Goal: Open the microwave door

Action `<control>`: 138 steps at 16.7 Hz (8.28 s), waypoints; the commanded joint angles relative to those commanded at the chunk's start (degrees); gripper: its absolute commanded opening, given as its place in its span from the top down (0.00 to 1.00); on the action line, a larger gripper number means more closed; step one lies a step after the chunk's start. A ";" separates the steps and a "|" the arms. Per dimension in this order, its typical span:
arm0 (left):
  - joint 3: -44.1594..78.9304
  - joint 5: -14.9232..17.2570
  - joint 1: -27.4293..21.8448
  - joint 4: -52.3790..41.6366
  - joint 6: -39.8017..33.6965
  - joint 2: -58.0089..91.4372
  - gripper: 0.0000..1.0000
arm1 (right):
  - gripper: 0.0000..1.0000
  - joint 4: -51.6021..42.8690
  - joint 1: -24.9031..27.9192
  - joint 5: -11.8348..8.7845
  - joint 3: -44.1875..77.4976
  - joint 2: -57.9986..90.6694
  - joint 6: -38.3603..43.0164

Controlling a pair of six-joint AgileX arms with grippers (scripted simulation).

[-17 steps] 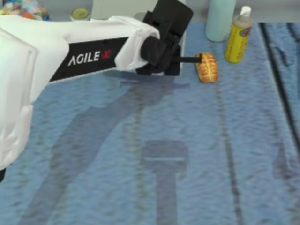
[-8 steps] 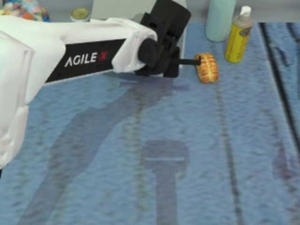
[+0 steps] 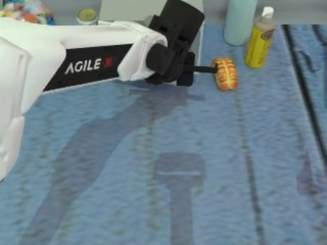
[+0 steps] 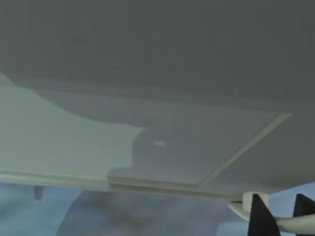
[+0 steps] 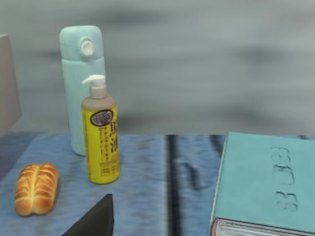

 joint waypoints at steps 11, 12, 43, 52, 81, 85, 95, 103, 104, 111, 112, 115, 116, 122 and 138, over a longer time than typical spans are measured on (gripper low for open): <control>0.00 0.00 0.00 0.00 0.00 0.00 1.00 | 0.00 0.00 0.00 0.00 0.00 0.00 0.00; 0.00 0.00 0.00 0.00 0.00 0.00 1.00 | 0.00 0.00 0.00 0.00 0.00 0.00 0.00; -3.47 2.08 0.49 2.07 2.74 -2.11 1.00 | 0.00 0.00 0.00 0.00 0.00 0.00 0.00; -3.47 2.08 0.49 2.07 2.74 -2.11 1.00 | 0.00 0.00 0.00 0.00 0.00 0.00 0.00; -6.85 4.35 1.09 3.98 5.63 -4.21 1.00 | 0.00 0.00 0.00 0.00 0.00 0.00 0.00; -6.85 4.35 1.09 3.98 5.63 -4.21 1.00 | 0.00 0.00 0.00 0.00 0.00 0.00 0.00; -10.13 6.82 1.83 5.72 8.68 -6.29 1.00 | 0.00 0.00 0.00 0.00 0.00 0.00 0.00; -10.13 6.82 1.83 5.72 8.68 -6.29 1.00 | 0.00 0.00 0.00 0.00 0.00 0.00 0.00; -10.13 6.82 1.83 5.72 8.68 -6.29 1.00 | 0.00 0.00 0.00 0.00 0.00 0.00 0.00; -10.13 6.82 1.83 5.72 8.68 -6.29 1.00 | 0.00 0.00 0.00 0.00 0.00 0.00 0.00; -10.13 6.82 1.83 5.72 8.68 -6.29 1.00 | 0.00 0.00 0.00 0.00 0.00 0.00 0.00; -10.13 6.82 1.83 5.72 8.68 -6.29 1.00 | 0.00 0.00 0.00 0.00 0.00 0.00 0.00; -10.13 6.82 1.83 5.72 8.68 -6.29 1.00 | 0.00 0.00 0.00 0.00 0.00 0.00 0.00; -10.55 7.62 1.57 5.83 8.95 -6.45 1.00 | 0.00 0.00 0.00 0.00 0.00 0.00 0.00; -13.28 9.53 2.72 7.24 11.93 -8.35 1.00 | 0.00 0.00 0.00 0.00 0.00 0.00 0.00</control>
